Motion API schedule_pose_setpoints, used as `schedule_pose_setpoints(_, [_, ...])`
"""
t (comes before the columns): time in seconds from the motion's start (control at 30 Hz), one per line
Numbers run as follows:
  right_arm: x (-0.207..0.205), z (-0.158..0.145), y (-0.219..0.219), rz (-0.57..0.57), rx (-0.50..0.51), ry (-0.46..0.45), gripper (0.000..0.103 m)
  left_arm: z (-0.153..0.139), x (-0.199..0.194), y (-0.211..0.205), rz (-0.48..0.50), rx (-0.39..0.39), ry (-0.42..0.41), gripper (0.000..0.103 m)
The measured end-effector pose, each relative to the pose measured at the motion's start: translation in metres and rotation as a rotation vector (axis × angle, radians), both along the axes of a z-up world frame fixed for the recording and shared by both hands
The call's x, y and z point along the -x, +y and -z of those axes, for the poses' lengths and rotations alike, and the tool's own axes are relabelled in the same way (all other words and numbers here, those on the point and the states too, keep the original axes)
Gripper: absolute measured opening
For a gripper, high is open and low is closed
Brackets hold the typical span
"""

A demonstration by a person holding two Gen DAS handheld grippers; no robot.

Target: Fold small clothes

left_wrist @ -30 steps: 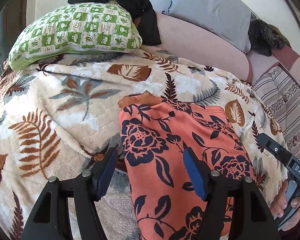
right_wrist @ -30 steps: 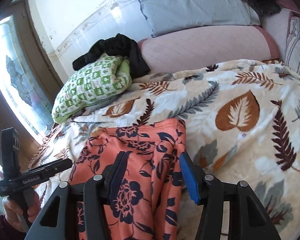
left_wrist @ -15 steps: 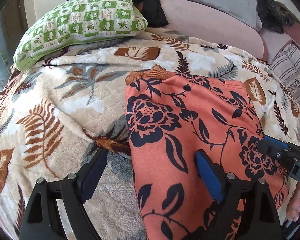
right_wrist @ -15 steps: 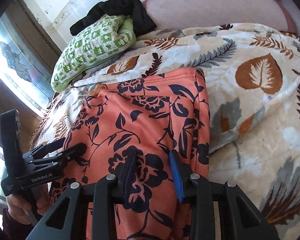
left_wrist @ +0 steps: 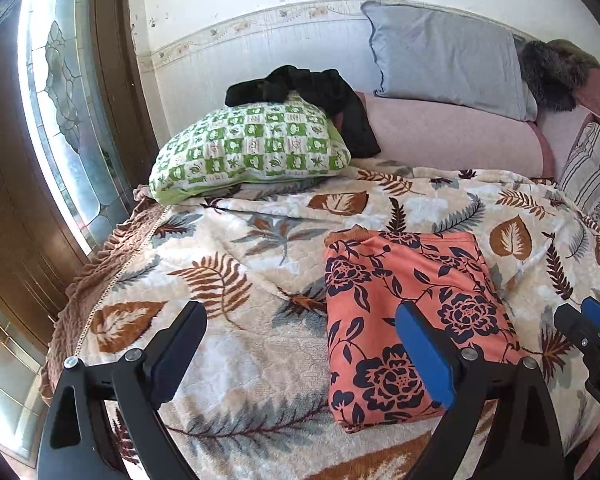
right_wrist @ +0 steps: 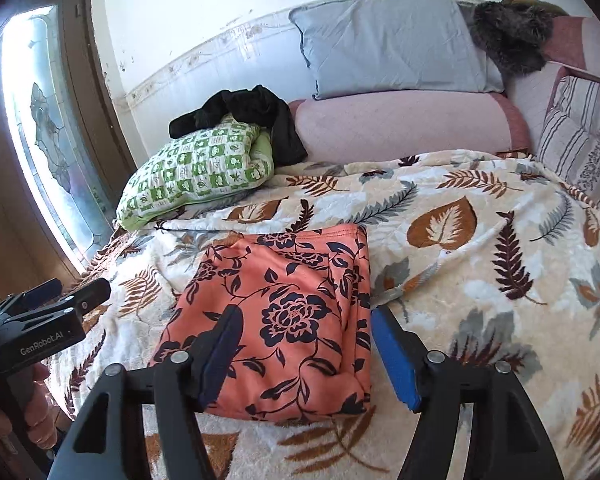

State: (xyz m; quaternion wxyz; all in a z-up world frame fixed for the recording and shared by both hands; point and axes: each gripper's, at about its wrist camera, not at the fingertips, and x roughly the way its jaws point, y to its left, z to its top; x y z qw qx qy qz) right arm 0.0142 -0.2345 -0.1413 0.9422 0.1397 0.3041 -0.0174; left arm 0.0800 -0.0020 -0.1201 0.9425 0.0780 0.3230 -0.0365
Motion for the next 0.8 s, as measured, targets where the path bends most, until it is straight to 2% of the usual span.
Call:
schedule_pose_setpoints(0.1, [0.02, -0.022, 0.007, 0.016, 0.004, -0.039, 0.071, -0.02, 0.016, 0.007, -0.012, 0.016, -0.041, 0.096])
schedule_pose_setpoints(0.23, [0.036, -0.045, 0.021, 0.008, 0.059, -0.072, 0.071, -0.041, 0.035, 0.017, -0.028, 0.036, -0.097, 0.1])
schedule_pose_setpoints(0.33, [0.045, -0.057, 0.028, -0.01, 0.047, -0.093, 0.071, -0.051, 0.046, 0.022, -0.031, 0.042, -0.131, 0.101])
schedule_pose_setpoints(0.57, [0.061, -0.071, 0.039, 0.005, 0.051, -0.095, 0.071, -0.061, 0.062, 0.022, -0.042, 0.001, -0.134, 0.101])
schedule_pose_setpoints(0.8, [0.08, -0.075, 0.045, 0.007, 0.086, -0.085, 0.071, -0.058, 0.081, 0.019, -0.002, -0.018, -0.09, 0.101])
